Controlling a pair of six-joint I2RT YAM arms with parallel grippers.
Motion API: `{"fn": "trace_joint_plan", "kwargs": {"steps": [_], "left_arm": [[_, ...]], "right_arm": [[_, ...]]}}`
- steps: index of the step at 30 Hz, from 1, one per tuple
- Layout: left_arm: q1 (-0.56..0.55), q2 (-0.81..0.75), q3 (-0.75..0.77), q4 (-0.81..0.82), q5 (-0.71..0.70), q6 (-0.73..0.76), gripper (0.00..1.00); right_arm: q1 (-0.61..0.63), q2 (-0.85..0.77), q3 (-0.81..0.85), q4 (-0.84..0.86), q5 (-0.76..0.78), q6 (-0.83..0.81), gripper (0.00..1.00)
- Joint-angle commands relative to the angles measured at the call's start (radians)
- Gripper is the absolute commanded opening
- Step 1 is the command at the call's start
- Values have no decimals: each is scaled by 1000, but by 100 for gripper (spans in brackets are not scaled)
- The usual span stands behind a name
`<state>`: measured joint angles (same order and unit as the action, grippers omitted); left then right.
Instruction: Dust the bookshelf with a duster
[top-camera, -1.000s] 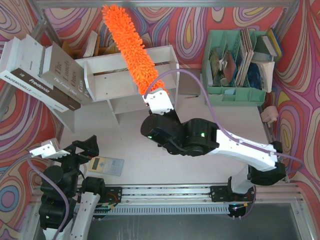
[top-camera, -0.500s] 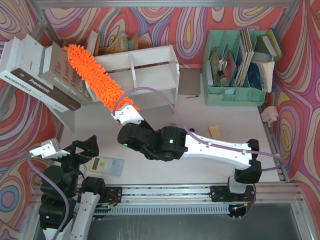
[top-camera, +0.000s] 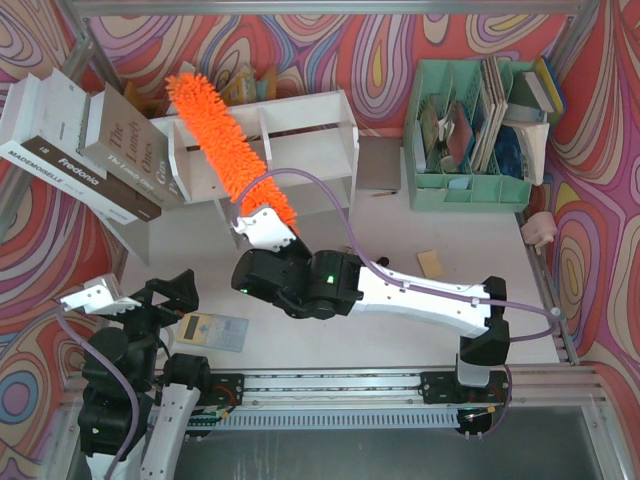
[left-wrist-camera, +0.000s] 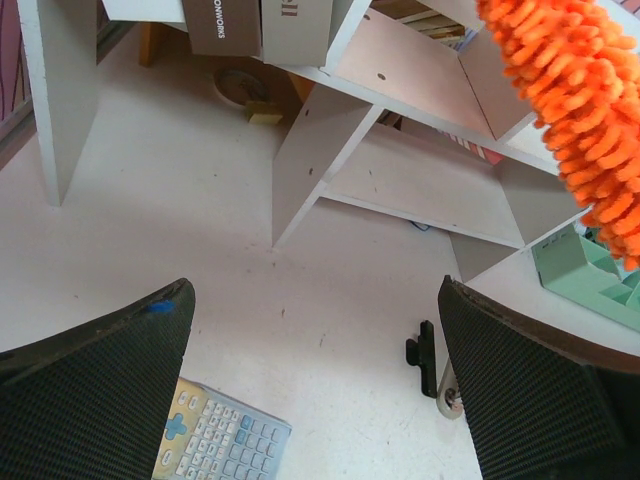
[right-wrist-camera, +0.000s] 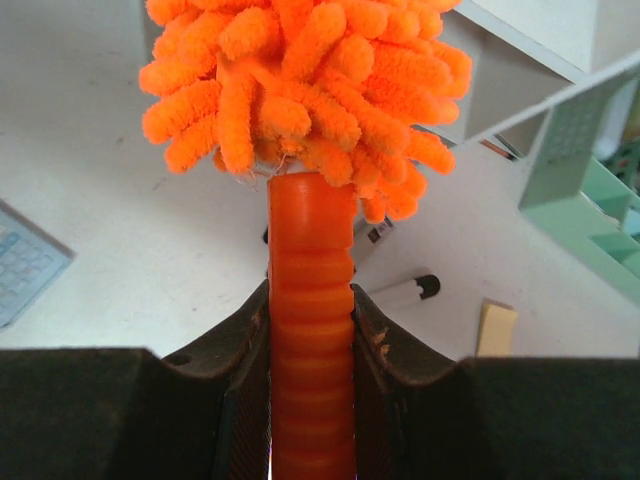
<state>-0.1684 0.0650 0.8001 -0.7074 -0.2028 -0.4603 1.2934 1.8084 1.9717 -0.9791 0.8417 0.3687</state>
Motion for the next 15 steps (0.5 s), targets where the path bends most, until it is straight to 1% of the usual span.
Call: {"fn": "trace_joint_plan", "kwargs": {"steps": [1,3,8,10,15], "left_arm": [[4,12,-12,28,6,-1,99],[4,13,-12,28,8,-1,98],[3,12,-12,28,6,-1,99],[3,13,-12,28,3,-2,99],[3,27,-9,22,-4,-3,99]], "right_arm": [[-22,-89,32,-102,157,115,0],[-26,-135,26,-71,158,64,0],[-26,-338,-76,155,149,-129,0],[-27,-373,-96,173,173,-155,0],[-27,-425,-129,134,195,-158,0]]}}
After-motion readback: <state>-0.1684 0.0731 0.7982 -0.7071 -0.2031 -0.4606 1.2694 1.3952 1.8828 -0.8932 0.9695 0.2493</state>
